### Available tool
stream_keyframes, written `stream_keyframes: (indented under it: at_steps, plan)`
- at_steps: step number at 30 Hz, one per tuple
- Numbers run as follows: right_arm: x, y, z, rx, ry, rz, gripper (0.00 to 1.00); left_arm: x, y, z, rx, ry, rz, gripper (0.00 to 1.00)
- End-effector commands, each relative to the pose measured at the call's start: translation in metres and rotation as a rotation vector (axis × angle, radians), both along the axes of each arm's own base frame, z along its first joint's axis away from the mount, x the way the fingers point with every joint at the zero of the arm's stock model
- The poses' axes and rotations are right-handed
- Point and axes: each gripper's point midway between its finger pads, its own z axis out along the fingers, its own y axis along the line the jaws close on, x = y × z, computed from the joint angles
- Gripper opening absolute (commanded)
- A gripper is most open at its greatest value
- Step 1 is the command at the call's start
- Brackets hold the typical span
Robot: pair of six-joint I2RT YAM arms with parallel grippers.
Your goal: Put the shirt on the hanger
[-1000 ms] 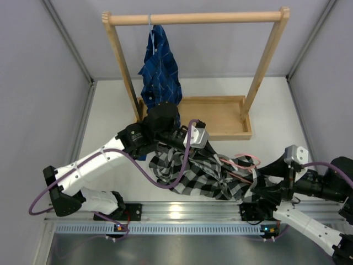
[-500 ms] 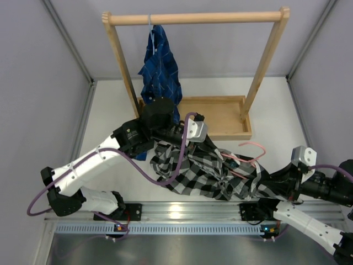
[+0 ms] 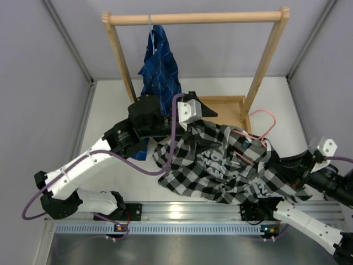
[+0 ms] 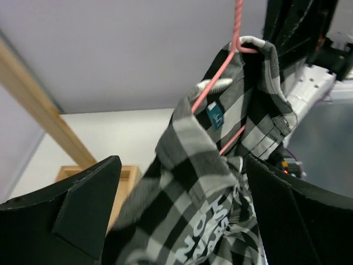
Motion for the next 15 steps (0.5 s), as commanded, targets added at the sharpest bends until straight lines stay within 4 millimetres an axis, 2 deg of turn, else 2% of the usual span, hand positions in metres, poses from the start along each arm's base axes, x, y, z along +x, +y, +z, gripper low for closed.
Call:
stream_keyframes:
  at_steps: [1,2,3,5,6,7,8,10,11,12,13,14,15]
  plan:
    - [0.007,-0.035,0.073,0.251,-0.16,-0.171,0.0,0.014,0.027,0.057,-0.17,-0.031,0.171,0.98]
    - [0.009,-0.045,0.08,0.273,-0.181,-0.217,0.0,0.027,0.035,0.054,-0.176,-0.007,0.259,0.98]
    - [0.009,-0.051,0.086,0.285,-0.193,-0.239,0.0,0.027,0.049,0.063,-0.206,-0.006,0.302,0.98]
    - [0.004,-0.063,0.104,0.319,-0.228,-0.263,0.0,0.037,0.067,0.065,-0.235,0.019,0.408,0.98]
    - [0.005,-0.064,0.112,0.325,-0.237,-0.272,0.0,0.033,0.08,0.064,-0.255,0.043,0.432,0.98]
    - [0.001,-0.075,0.128,0.362,-0.263,-0.295,0.0,0.034,0.087,0.061,-0.261,0.056,0.455,0.98]
    - [0.006,-0.075,0.136,0.366,-0.265,-0.315,0.0,0.033,0.098,0.054,-0.265,0.068,0.481,0.98]
    - [0.003,-0.089,0.166,0.445,-0.314,-0.356,0.0,0.028,0.105,0.041,-0.269,0.117,0.489,0.98]
    - [0.011,-0.089,0.175,0.45,-0.318,-0.386,0.0,0.026,0.107,0.033,-0.266,0.141,0.489,0.98]
    - [0.011,-0.091,0.185,0.473,-0.335,-0.389,0.0,0.029,0.117,0.018,-0.259,0.158,0.536,0.98]
    - [0.008,-0.097,0.206,0.542,-0.371,-0.392,0.0,0.03,0.122,0.009,-0.254,0.17,0.557,0.98]
    - [0.014,-0.097,0.215,0.536,-0.403,-0.407,0.0,0.028,0.132,0.005,-0.273,0.188,0.579,0.98]
    - [0.009,-0.103,0.235,0.609,-0.444,-0.406,0.0,0.036,0.138,-0.018,-0.239,0.211,0.64,0.98]
